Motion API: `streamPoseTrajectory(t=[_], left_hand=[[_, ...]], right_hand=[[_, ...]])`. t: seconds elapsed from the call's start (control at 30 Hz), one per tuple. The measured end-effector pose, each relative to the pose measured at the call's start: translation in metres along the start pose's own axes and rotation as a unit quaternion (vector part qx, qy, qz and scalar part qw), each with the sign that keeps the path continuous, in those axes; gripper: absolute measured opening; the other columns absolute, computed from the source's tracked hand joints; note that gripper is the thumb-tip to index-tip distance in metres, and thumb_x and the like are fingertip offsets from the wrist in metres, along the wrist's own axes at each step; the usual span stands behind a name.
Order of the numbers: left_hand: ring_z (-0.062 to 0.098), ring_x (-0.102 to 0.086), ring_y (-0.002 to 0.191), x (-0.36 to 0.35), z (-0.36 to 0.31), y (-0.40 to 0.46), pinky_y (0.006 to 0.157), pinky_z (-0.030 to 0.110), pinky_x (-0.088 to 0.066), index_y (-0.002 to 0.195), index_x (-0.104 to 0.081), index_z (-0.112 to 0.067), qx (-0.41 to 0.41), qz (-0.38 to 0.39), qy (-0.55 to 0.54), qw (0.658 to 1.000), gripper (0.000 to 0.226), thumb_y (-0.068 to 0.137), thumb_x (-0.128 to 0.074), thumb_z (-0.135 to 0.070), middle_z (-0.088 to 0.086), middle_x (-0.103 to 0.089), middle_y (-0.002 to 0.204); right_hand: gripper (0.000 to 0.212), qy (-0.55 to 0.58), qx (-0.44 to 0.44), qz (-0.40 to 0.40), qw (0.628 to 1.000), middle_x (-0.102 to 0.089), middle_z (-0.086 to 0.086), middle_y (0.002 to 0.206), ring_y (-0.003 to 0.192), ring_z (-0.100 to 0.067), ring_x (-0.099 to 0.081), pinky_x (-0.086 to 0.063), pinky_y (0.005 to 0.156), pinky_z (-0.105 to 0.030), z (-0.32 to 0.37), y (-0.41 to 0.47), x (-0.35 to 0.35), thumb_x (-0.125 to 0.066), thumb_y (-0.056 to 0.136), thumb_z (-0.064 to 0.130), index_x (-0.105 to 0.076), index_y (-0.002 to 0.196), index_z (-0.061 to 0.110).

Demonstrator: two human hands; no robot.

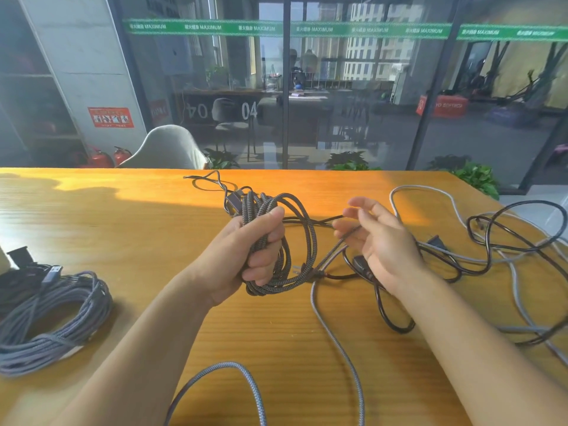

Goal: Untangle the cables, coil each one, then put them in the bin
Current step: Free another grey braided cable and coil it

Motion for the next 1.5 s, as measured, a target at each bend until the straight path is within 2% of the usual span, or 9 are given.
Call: streamPoseTrajectory(t=[0.13,0.27,0.57,0.8,1.0,1.17,1.27,1.37,1.5], left_hand=[[0.015,-0.024,0.039,-0.002,0.003,0.002,0.045,0.025,-0.034,0.073,-0.047,-0.019,0.012,0.002,-0.021,1.000,0.036,0.096,-0.054,-0.046,0.000,-0.027,0.053],[0.015,-0.024,0.037,-0.016,0.012,0.004,0.044,0.025,-0.031,0.075,-0.045,-0.015,0.022,0.053,0.013,0.998,0.037,0.097,-0.056,-0.043,0.002,-0.028,0.051],[0.018,-0.024,0.042,-0.016,0.016,0.005,0.047,0.028,-0.031,0.077,-0.042,-0.002,0.018,0.025,0.053,0.998,0.051,0.094,-0.062,-0.045,0.006,-0.027,0.055],[0.019,-0.029,0.043,-0.015,0.021,0.009,0.049,0.030,-0.031,0.067,-0.046,-0.005,-0.025,-0.048,0.126,0.991,0.060,0.080,-0.079,-0.053,0.000,-0.034,0.048],[0.021,-0.027,0.045,-0.013,0.019,0.009,0.050,0.030,-0.030,0.064,-0.042,-0.013,-0.034,-0.097,0.133,0.986,0.057,0.089,-0.073,-0.054,0.002,-0.032,0.051],[0.020,-0.022,0.049,-0.008,0.017,0.008,0.048,0.031,-0.029,0.062,-0.040,-0.022,-0.021,-0.110,0.100,0.989,0.050,0.097,-0.070,-0.042,0.005,-0.023,0.058],[0.020,-0.025,0.046,-0.010,0.019,0.008,0.047,0.030,-0.031,0.062,-0.043,-0.016,-0.019,-0.093,0.121,0.988,0.049,0.101,-0.068,-0.032,0.003,-0.026,0.054],[0.022,-0.028,0.045,-0.015,0.022,0.010,0.048,0.029,-0.032,0.075,-0.044,0.006,-0.006,-0.056,0.157,0.986,0.055,0.097,-0.073,-0.035,0.004,-0.030,0.052],[0.020,-0.026,0.046,-0.020,0.018,0.008,0.047,0.029,-0.031,0.075,-0.047,-0.003,-0.004,-0.041,0.135,0.990,0.042,0.096,-0.074,-0.027,0.004,-0.030,0.053]], right_hand=[[0.037,-0.161,0.051,0.047,0.985,-0.053,-0.013,0.102,0.052,-0.009,-0.038,-0.035,0.046,-0.026,0.012,-0.004,-0.001,-0.035,0.114,0.014,-0.063,0.131,0.032],[0.054,-0.546,0.178,0.176,0.800,-0.044,0.014,0.082,0.064,-0.005,-0.045,-0.037,0.059,-0.029,0.017,-0.025,-0.030,-0.033,0.113,0.039,-0.013,0.153,0.069],[0.063,-0.467,0.335,0.045,0.817,-0.054,0.007,0.091,0.072,-0.010,-0.056,-0.044,0.066,-0.033,0.017,-0.030,-0.022,-0.024,0.110,0.054,-0.071,0.089,0.017],[0.048,-0.715,0.253,0.043,0.650,-0.046,0.004,0.065,0.059,-0.023,-0.044,-0.028,0.056,-0.034,0.015,-0.053,-0.055,-0.043,0.105,0.040,-0.063,0.068,0.016],[0.038,-0.686,0.273,0.115,0.665,-0.050,0.003,0.079,0.065,-0.026,-0.054,-0.031,0.056,-0.034,0.009,-0.058,-0.057,-0.047,0.103,0.040,-0.060,0.075,0.018],[0.016,-0.455,0.301,0.111,0.831,-0.055,0.015,0.093,0.066,-0.013,-0.056,-0.045,0.061,-0.033,0.010,-0.051,-0.045,-0.057,0.102,0.043,-0.047,0.107,0.032],[0.026,-0.520,0.299,0.106,0.793,-0.062,0.019,0.096,0.076,-0.004,-0.060,-0.046,0.063,-0.032,0.004,-0.050,-0.047,-0.049,0.105,0.047,-0.051,0.126,0.033],[0.030,-0.599,0.282,0.025,0.749,-0.051,0.015,0.070,0.065,-0.018,-0.053,-0.030,0.054,-0.036,0.004,-0.042,-0.039,-0.038,0.108,0.044,-0.060,0.097,0.026],[0.036,-0.444,0.216,-0.063,0.868,-0.062,0.009,0.067,0.066,-0.010,-0.061,-0.044,0.062,-0.038,0.010,-0.028,-0.015,-0.040,0.111,0.038,-0.065,0.088,0.027]])
Point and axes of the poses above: each hand's wrist, its own y-axis towards the middle knuckle, its own x-axis out of the back of the hand, z = x × y, the point moved 3 cm from there along y, towards the middle knuckle
